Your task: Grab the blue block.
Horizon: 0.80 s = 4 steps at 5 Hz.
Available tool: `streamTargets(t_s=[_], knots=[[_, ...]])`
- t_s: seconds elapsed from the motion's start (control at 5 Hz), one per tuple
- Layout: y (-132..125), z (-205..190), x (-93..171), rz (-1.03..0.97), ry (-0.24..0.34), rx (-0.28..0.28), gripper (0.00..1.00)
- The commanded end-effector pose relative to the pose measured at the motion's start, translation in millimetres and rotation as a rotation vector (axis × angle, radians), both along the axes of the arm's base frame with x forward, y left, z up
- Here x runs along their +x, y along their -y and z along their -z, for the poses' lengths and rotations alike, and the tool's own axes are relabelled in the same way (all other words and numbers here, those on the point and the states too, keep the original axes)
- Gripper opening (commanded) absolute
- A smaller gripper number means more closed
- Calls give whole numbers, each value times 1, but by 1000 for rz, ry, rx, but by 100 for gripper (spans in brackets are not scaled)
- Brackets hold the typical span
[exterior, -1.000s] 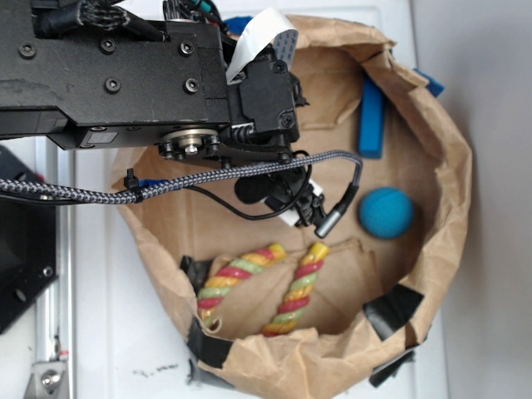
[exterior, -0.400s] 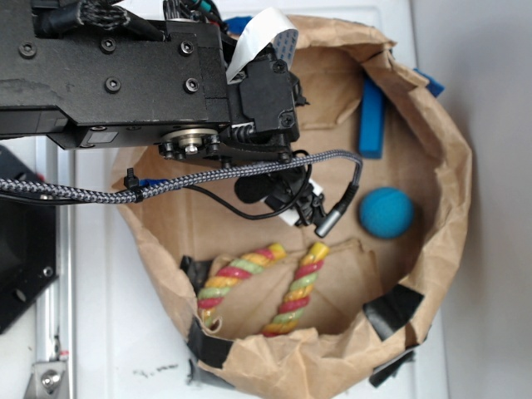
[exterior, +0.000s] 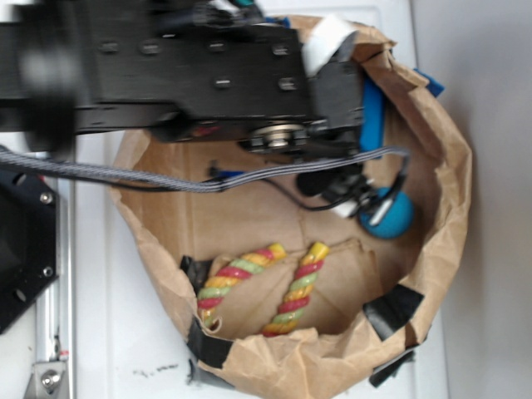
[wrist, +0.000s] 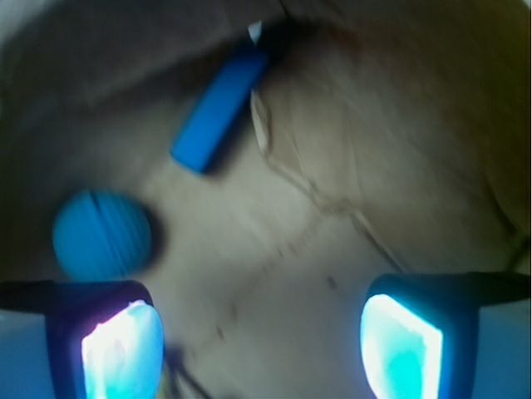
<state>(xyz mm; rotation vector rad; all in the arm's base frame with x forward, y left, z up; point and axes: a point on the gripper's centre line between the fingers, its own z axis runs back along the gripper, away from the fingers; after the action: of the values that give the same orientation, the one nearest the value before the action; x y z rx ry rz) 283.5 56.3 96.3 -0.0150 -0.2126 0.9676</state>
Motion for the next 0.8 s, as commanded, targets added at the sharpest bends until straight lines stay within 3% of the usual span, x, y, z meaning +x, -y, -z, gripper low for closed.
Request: streamTargets(t_s=[0.0,0.6], knots=[[-13,-12,31,-40,64,42,100],[-10,-6,-1,71,78,63,100]])
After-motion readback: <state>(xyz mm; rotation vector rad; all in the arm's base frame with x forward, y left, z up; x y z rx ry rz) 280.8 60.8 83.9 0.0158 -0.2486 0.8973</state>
